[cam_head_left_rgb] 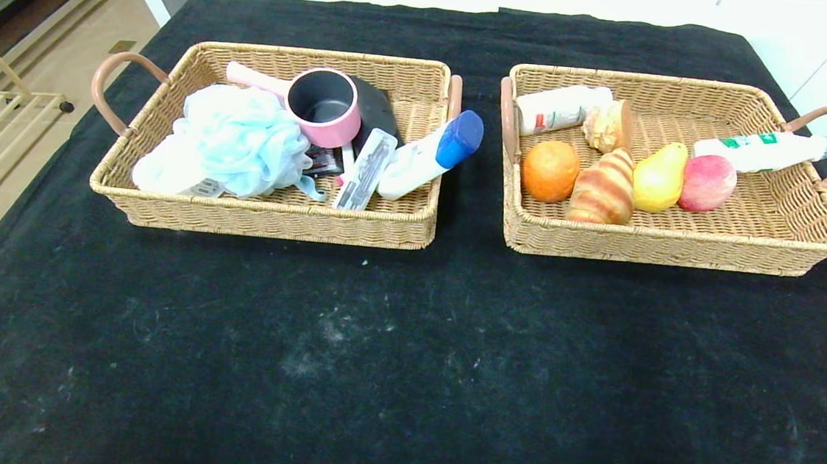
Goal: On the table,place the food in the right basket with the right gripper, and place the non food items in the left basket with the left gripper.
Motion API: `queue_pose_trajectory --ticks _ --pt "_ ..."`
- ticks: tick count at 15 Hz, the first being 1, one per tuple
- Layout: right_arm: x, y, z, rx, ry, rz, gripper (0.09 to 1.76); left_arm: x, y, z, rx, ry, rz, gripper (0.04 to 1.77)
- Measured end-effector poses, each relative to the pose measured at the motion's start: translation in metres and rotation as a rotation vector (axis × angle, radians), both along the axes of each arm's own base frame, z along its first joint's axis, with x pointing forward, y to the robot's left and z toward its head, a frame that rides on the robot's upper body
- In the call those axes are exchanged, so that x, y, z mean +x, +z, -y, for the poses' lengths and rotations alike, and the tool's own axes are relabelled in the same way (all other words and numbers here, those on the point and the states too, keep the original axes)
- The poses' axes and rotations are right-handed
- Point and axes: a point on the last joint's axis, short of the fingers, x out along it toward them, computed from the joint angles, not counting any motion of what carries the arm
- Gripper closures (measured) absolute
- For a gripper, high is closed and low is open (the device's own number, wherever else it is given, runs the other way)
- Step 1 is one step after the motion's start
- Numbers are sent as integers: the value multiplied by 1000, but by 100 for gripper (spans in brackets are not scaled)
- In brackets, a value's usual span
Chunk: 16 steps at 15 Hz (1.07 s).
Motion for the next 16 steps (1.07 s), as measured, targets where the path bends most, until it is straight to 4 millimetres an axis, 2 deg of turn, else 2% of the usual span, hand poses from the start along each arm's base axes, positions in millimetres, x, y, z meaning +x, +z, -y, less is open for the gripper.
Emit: queue_pose_trajectory --ticks 7,16 --pt "1 -5 1 139 -47 -40 14 4 -15 -3 -92 134 -83 9" --pt "1 -5 1 176 -62 -39 14 5 -17 -3 -160 145 -85 9"
